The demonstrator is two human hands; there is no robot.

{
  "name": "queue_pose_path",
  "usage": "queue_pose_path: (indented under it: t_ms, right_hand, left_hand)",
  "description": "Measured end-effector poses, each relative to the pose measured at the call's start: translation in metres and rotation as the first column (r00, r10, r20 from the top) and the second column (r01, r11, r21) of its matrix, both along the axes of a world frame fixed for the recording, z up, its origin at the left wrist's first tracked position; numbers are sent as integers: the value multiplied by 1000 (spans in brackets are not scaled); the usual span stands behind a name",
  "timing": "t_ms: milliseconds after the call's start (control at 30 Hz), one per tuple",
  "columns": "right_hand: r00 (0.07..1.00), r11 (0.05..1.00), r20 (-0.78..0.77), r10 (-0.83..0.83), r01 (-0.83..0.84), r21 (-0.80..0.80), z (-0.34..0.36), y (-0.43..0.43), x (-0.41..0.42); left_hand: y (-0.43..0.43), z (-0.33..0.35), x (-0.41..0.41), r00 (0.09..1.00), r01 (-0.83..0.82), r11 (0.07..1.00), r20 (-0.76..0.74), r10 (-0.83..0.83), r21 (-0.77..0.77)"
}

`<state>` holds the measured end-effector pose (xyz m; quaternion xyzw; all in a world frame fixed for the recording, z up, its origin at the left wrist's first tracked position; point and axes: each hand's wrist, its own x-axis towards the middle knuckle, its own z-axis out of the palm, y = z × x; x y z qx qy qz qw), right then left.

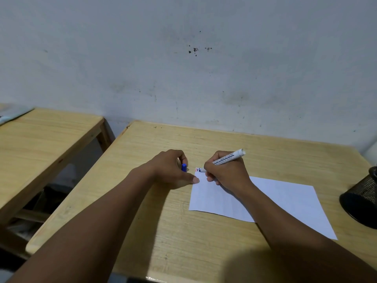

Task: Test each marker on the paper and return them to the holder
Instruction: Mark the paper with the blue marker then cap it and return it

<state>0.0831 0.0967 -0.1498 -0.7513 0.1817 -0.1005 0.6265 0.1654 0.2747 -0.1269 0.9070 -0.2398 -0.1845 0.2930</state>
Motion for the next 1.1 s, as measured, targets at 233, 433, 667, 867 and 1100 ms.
queue_pose_path:
  t_ms: [233,433,667,867,1100]
  right_hand:
    - [991,955,28,-132,120,273,16,-10,1]
    - [996,952,50,-76,58,299,59,-46,-9]
    - [996,925,65,-61,31,379,113,-100,-50]
    - [983,923,114,-142,90,374,129,-131,-82]
    - [975,920,136,-174,111,376,130,-153,-99]
  left_hand:
    - [14,-6,12,989,-85,971,-133,56,-223]
    - [1,18,11,954,-183,838,-299,26,-515]
    - [-70,53,-7,894,-174,722,-415,-169,-670]
    - [-125,68,-29,861,-125,700,-427,-276,-704]
    - [-162,78,-47,847,-60,707,-410,-338,-705]
